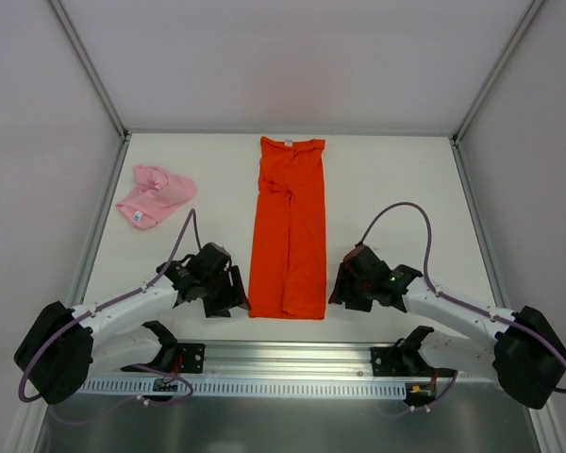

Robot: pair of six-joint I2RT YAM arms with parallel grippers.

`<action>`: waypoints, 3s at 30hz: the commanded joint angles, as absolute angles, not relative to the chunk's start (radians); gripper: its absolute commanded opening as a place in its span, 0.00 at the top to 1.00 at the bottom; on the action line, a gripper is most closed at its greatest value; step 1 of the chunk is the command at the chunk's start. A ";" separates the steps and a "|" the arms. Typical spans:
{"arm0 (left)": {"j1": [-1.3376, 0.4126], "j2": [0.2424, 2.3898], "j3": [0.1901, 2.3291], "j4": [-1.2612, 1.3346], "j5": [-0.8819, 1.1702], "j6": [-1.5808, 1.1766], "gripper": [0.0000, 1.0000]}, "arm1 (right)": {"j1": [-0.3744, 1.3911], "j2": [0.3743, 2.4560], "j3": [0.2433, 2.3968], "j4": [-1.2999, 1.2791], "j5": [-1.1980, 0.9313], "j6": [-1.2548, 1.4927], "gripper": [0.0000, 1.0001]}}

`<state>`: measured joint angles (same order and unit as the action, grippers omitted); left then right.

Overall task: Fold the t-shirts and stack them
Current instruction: Grab the bottom of the folded rectangular tshirt with both arms

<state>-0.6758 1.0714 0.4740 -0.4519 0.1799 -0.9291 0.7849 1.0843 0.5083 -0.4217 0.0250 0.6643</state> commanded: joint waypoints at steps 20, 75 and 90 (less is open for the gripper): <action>-0.839 1.183 0.471 -0.327 0.011 -1.207 0.36 | 0.827 0.963 0.410 -0.353 0.035 0.899 0.48; -0.917 1.143 0.373 -0.333 -0.092 -1.371 0.86 | 1.045 1.147 0.367 -0.252 0.160 1.138 0.58; -0.917 1.112 0.364 -0.345 -0.092 -1.374 1.00 | 1.048 1.109 0.333 -0.290 0.163 1.140 0.50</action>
<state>-0.9104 1.1080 0.3950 -0.2584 -0.0303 -1.3952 1.0451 1.0672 0.3740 -0.1757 0.1017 1.1484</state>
